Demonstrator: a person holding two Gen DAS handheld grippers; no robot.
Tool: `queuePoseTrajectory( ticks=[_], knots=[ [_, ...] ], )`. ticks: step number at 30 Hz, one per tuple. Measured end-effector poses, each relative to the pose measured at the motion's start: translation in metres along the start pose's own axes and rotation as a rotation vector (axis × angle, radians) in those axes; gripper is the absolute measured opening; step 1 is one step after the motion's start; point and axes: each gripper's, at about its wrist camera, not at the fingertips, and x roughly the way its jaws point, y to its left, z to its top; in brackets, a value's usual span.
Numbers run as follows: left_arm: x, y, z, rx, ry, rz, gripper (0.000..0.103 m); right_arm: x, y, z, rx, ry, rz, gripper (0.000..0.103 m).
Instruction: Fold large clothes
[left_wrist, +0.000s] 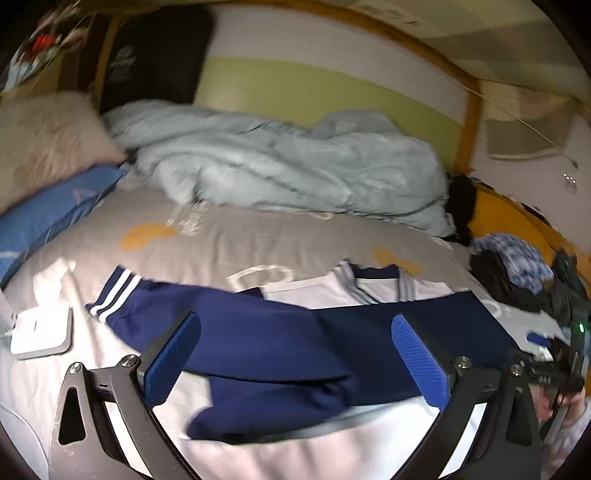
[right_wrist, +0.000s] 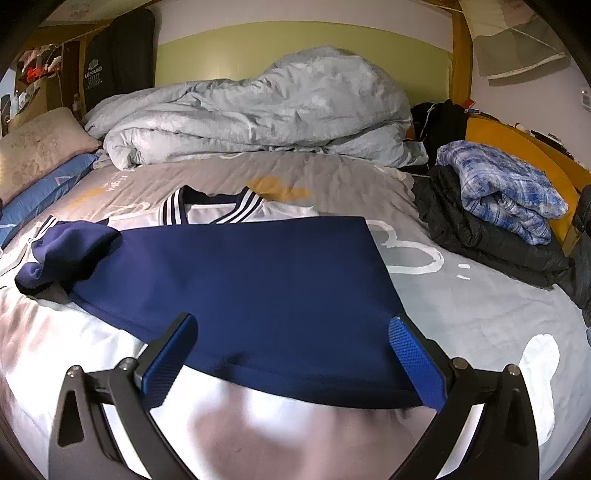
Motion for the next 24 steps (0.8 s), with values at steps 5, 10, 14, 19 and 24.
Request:
queuePoseTrajectory(
  ticks=[5, 10, 14, 19, 24],
  knots=[
    [0.017, 0.068, 0.008, -0.235, 0.026, 0.053, 0.103, 0.004, 0.004, -0.001, -0.019, 0.007, -0.005, 0.103],
    [0.055, 0.115, -0.002, -0.364, 0.157, 0.114, 0.102, 0.007, 0.005, -0.002, -0.029, 0.01, -0.01, 0.103],
    [0.09, 0.145, -0.018, -0.449, 0.257, 0.186, 0.094, 0.008, 0.004, -0.003, -0.03, 0.015, -0.007, 0.103],
    [0.121, 0.165, -0.037, -0.454, 0.318, 0.245, 0.063, 0.009, 0.003, -0.003, -0.017, 0.018, 0.007, 0.103],
    [0.115, 0.163, -0.032, -0.4, 0.28, 0.278, 0.005, 0.008, 0.005, -0.004, -0.039, 0.01, -0.015, 0.103]
  ],
)
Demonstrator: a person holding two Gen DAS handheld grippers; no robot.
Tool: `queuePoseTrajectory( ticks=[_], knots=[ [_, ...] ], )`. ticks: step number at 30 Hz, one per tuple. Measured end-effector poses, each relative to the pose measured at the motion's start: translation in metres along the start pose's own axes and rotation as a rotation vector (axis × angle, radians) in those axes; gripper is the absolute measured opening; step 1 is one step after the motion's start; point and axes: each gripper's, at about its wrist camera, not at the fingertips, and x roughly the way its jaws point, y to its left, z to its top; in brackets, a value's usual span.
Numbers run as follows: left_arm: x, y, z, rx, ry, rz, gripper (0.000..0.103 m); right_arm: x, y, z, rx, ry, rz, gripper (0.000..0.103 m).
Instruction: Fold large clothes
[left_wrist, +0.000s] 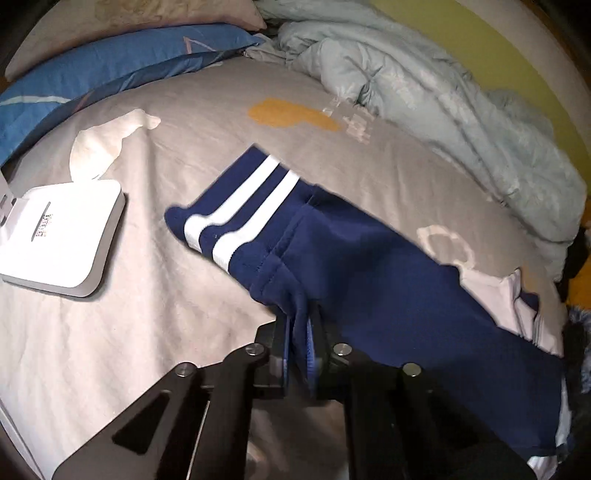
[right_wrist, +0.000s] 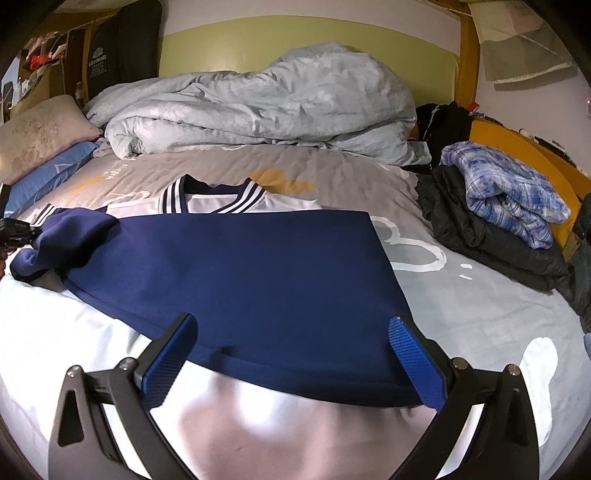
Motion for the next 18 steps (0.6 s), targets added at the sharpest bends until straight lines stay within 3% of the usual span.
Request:
queuePoseTrajectory(
  ticks=[4, 9, 11, 15, 18],
  knots=[
    [-0.037, -0.019, 0.0, 0.054, -0.125, -0.035, 0.004, -0.001, 0.001, 0.001, -0.01, -0.008, -0.018, 0.103],
    [-0.118, -0.077, -0.017, 0.219, -0.328, -0.169, 0.004, -0.002, -0.004, 0.002, -0.004, -0.014, -0.045, 0.103],
    [-0.147, -0.107, -0.026, 0.286, -0.375, -0.214, 0.004, -0.004, -0.009, 0.003, 0.017, -0.015, -0.05, 0.103],
    [-0.186, -0.166, -0.046, 0.37, -0.407, -0.305, 0.004, -0.006, -0.02, 0.006, 0.071, -0.013, -0.046, 0.103],
    [-0.191, -0.215, -0.065, 0.437, -0.377, -0.378, 0.004, -0.009, -0.026, 0.007, 0.102, -0.013, -0.045, 0.103]
  ],
)
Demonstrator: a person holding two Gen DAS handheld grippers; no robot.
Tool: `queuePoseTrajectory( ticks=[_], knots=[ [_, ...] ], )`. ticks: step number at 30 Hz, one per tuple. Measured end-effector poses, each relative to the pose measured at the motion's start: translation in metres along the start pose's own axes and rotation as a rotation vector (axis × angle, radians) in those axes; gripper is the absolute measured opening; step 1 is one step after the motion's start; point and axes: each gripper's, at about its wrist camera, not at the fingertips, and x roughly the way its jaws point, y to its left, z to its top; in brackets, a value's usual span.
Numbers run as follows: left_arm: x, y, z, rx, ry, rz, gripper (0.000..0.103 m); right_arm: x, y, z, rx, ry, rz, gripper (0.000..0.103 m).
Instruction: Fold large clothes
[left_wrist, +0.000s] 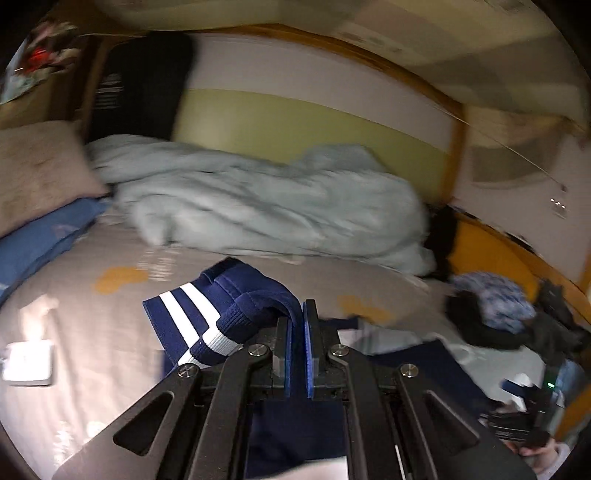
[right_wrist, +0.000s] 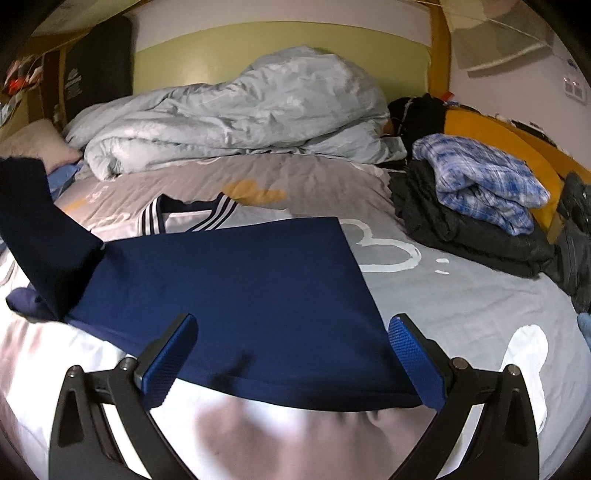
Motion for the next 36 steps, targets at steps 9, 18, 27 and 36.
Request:
queuePoseTrajectory(
  ticks=[9, 18, 27, 36],
  knots=[
    [0.087, -0.105, -0.057, 0.101, 0.241, -0.115, 0.004, -0.015, -0.019, 0.007, 0.051, -0.028, -0.006, 0.103],
    [0.114, -0.127, -0.13, 0.13, 0.437, -0.174, 0.03, -0.017, -0.032, 0.011, 0.089, -0.02, 0.011, 0.103],
    [0.034, -0.108, -0.137, 0.283, 0.275, -0.121, 0.072, -0.018, -0.028, 0.009, 0.08, -0.021, 0.01, 0.103],
    [-0.006, -0.043, -0.119, 0.167, 0.169, -0.043, 0.088, -0.02, -0.001, 0.001, -0.015, -0.043, 0.028, 0.103]
  ],
)
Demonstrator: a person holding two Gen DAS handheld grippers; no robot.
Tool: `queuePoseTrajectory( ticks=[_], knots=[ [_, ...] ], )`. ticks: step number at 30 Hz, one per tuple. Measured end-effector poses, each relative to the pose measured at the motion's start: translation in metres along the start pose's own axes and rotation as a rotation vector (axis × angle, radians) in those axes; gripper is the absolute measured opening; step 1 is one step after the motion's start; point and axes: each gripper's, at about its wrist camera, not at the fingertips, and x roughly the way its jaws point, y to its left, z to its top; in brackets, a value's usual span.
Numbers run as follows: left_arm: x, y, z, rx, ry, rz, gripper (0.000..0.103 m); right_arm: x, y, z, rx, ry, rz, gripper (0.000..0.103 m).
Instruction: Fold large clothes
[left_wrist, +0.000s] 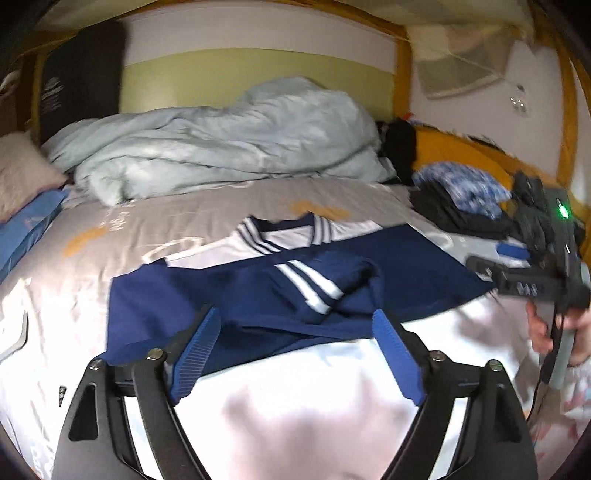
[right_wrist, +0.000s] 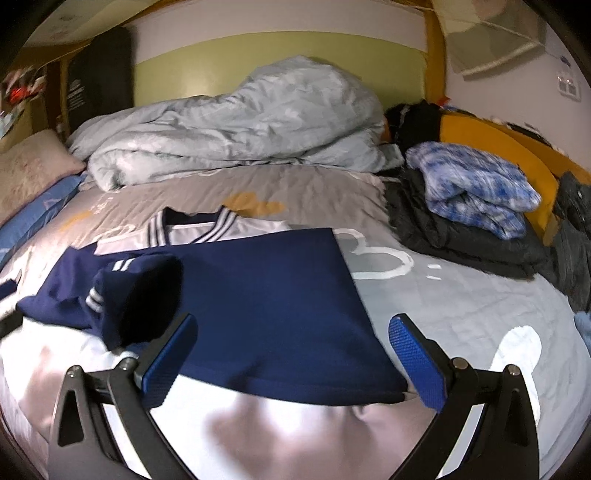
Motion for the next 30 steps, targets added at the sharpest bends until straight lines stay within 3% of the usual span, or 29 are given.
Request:
queuePoseTrajectory(
  ticks=[5, 10, 14, 25, 30],
  knots=[
    [-0.004, 0.025, 0.002, -0.032, -0.034, 0.038, 0.095, -0.015, 0.03, -0.003, -0.096, -0.066, 0.032, 0.103],
    [-0.008, 0.036, -0.003, -0.019, -0.09, 0.13, 0.099, -0.02, 0.073, 0.003, -0.181, -0.078, 0.066, 0.103],
    [-0.004, 0.045, -0.007, -0.047, -0.055, 0.114, 0.1, -0.017, 0.109, 0.008, -0.247, -0.063, 0.116, 0.102],
    [-0.024, 0.073, 0.001, -0.172, -0.107, 0.104, 0.1, 0.026, 0.186, 0.038, -0.273, 0.046, 0.269, 0.062],
    [-0.023, 0.079, 0.0, -0.185, -0.105, 0.111, 0.1, 0.077, 0.219, 0.025, -0.358, 0.217, 0.246, 0.058]
  ],
)
